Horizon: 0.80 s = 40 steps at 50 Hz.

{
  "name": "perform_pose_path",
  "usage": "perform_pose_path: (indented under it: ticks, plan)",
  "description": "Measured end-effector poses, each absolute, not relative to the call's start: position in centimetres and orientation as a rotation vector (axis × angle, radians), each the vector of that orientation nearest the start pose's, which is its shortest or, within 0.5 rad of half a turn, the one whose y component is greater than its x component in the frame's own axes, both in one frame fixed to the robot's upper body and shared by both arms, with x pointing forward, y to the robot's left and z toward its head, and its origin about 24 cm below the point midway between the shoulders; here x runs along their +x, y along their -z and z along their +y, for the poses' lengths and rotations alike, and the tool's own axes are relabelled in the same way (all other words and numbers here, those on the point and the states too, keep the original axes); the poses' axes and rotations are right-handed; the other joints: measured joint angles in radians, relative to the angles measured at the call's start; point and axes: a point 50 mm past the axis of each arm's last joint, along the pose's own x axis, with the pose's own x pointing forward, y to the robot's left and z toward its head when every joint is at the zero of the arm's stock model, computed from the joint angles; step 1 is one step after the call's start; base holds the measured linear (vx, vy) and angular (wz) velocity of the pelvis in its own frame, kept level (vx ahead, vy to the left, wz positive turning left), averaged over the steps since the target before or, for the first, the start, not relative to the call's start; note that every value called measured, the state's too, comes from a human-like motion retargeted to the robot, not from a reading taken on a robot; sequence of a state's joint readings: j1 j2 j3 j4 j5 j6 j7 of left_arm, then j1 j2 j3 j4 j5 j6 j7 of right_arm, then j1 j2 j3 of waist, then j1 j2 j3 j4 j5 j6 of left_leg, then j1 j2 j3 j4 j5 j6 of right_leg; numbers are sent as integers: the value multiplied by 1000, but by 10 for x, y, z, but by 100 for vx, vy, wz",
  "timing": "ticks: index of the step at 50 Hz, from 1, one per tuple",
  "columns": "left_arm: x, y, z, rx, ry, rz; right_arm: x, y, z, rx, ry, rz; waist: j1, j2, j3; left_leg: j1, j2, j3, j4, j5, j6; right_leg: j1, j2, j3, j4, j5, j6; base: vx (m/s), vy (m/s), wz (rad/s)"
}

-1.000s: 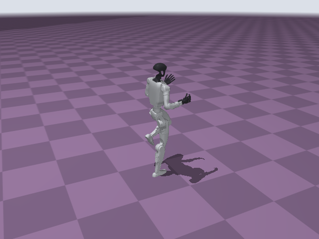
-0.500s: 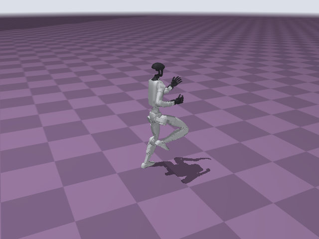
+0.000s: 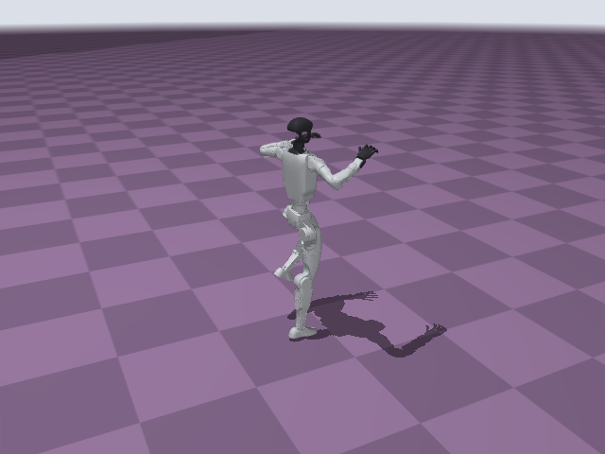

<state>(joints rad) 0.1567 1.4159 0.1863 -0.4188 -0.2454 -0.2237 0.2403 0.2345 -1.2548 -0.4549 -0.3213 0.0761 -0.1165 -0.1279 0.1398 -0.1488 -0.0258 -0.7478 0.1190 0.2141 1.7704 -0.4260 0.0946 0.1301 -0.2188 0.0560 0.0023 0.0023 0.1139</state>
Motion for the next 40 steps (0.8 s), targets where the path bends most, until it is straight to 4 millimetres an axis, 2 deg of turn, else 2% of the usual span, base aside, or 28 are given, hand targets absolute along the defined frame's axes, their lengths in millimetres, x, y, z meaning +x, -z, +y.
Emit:
perform_pose_path:
  ticks: [2, 3, 5, 6, 7, 8, 10, 12, 13, 14, 15, 17, 18, 20, 22, 23, 24, 26, 28, 30, 32, 35, 40]
  plan:
    - [221, -248, 248, 1138, 183, -546, 204, -265, -303, -1296, 143, -450, 68, -5, -13, 234, -14, 55, -399, 79, -58, 1, -4, 6, 9, 106, 36, 18, 6, -144]
    - [220, -247, 252, 1153, 181, -517, 200, -267, -306, -1334, 152, -432, 106, 17, 6, 387, -9, 76, -635, 160, -103, 17, 8, -21, 43, 100, 18, 18, 5, -179]
    - [216, -254, 260, 1166, 157, -482, 193, -277, -309, -1396, 173, -441, 134, 124, 58, 712, 26, 80, -1168, 456, -227, 53, 83, -119, 197, 13, -69, 16, 9, -111]
    - [215, -259, 265, 1208, 151, -469, 191, -284, -310, -1409, 169, -454, 102, 191, 49, 794, 73, 44, -1371, 588, -304, -10, 142, -173, 382, -78, -115, 9, 17, 23]
    - [214, -265, 268, 1265, 144, -460, 191, -291, -310, -1424, 162, -462, 66, 239, 37, 848, 104, 13, -1527, 659, -355, -93, 174, -218, 586, -171, -144, 0, 24, 111]
    - [215, -274, 271, 1354, 134, -460, 192, -298, -311, -1440, 148, -456, 21, 248, 20, 845, 103, -9, -1590, 609, -356, -216, 153, -246, 829, -268, -140, -5, 19, 125]
    - [219, -302, 274, 1562, 89, -481, 194, -313, -315, -1482, 126, -421, -49, 261, 25, 855, 138, -21, -1621, 370, -339, -380, 132, -288, 1197, -396, -114, -7, 7, 126]
    - [224, -335, 278, 1681, 2, -507, 194, -327, -325, -1488, 140, -369, -122, 224, 71, 852, 106, -41, -1632, 227, -269, -481, 62, -284, 1443, -467, -58, -8, 1, 143]
    - [223, -349, 280, 1650, -54, -528, 194, -329, -332, -1469, 166, -340, -152, 190, 100, 851, 74, -63, -1626, 188, -212, -518, 22, -264, 1526, -467, -12, -10, -1, 112]
    - [223, -353, 287, 1654, -84, -501, 193, -326, -337, -1438, 171, -319, -165, 173, 117, 841, 59, -73, -1615, 183, -186, -536, 12, -246, 1543, -491, -35, -15, -2, 61]
    - [223, -352, 296, 1674, -100, -445, 192, -321, -341, -1401, 164, -304, -170, 165, 127, 826, 52, -78, -1601, 195, -175, -544, 17, -229, 1526, -528, -93, -17, -2, -7]
    - [225, -337, 311, 1614, -100, -363, 197, -305, -343, -1350, 138, -274, -154, 173, 134, 816, 67, -52, -1577, 244, -213, -525, 50, -215, 1392, -498, -151, -9, -4, -53]
    - [227, -325, 316, 1605, -74, -317, 201, -297, -343, -1339, 120, -255, -145, 187, 126, 816, 83, -38, -1576, 266, -238, -498, 80, -214, 1292, -468, -171, -2, -4, -49]
    - [233, -305, 316, 1614, 11, -246, 207, -286, -344, -1343, 90, -216, -147, 216, 103, 832, 107, -36, -1602, 296, -284, -408, 152, -204, 1024, -356, -168, 1, -2, -14]
    - [237, -299, 309, 1600, 73, -254, 210, -285, -346, -1363, 92, -196, -175, 215, 96, 857, 86, -62, -1645, 299, -311, -263, 179, -199, 677, -190, -114, 5, -5, 67]
    - [238, -303, 304, 1573, 78, -284, 210, -288, -348, -1377, 107, -195, -191, 201, 101, 864, 60, -77, -1657, 288, -308, -185, 165, -215, 513, -134, -91, 3, -6, 82]
    - [238, -308, 300, 1556, 77, -314, 210, -293, -349, -1391, 127, -199, -199, 184, 101, 860, 34, -85, -1663, 271, -294, -128, 145, -246, 397, -139, -80, 0, -7, 72]
    - [239, -319, 292, 1555, 70, -371, 207, -303, -351, -1411, 170, -219, -192, 147, 95, 842, -13, -85, -1673, 242, -265, -53, 105, -316, 245, -226, -57, -5, -10, 15]
    - [238, -327, 288, 1602, 54, -415, 203, -311, -352, -1408, 206, -250, -149, 115, 91, 840, -51, -54, -1697, 240, -276, -20, 75, -332, 145, -281, 0, -9, -12, -68]
    - [236, -327, 290, 1649, 27, -435, 199, -314, -352, -1396, 221, -281, -87, 105, 95, 847, -67, -5, -1721, 259, -311, -18, 68, -286, 74, -265, 39, -13, -11, -126]
    - [234, -322, 295, 1648, 12, -431, 199, -315, -350, -1422, 220, -287, -35, 123, 102, 841, -57, 41, -1723, 277, -327, -22, 84, -237, 12, -218, 42, -18, -10, -119]
    - [232, -314, 294, 1611, 21, -443, 200, -313, -350, -1471, 207, -257, -9, 131, 102, 804, -51, 69, -1709, 289, -312, -35, 93, -222, -48, -176, 80, -19, -11, -47]
    - [228, -330, 289, 1634, -32, -530, 195, -324, -347, -1498, 217, -286, -33, 133, 154, 747, -33, 69, -1661, 234, -260, -41, 99, -273, -87, -223, 118, -18, -9, 13]
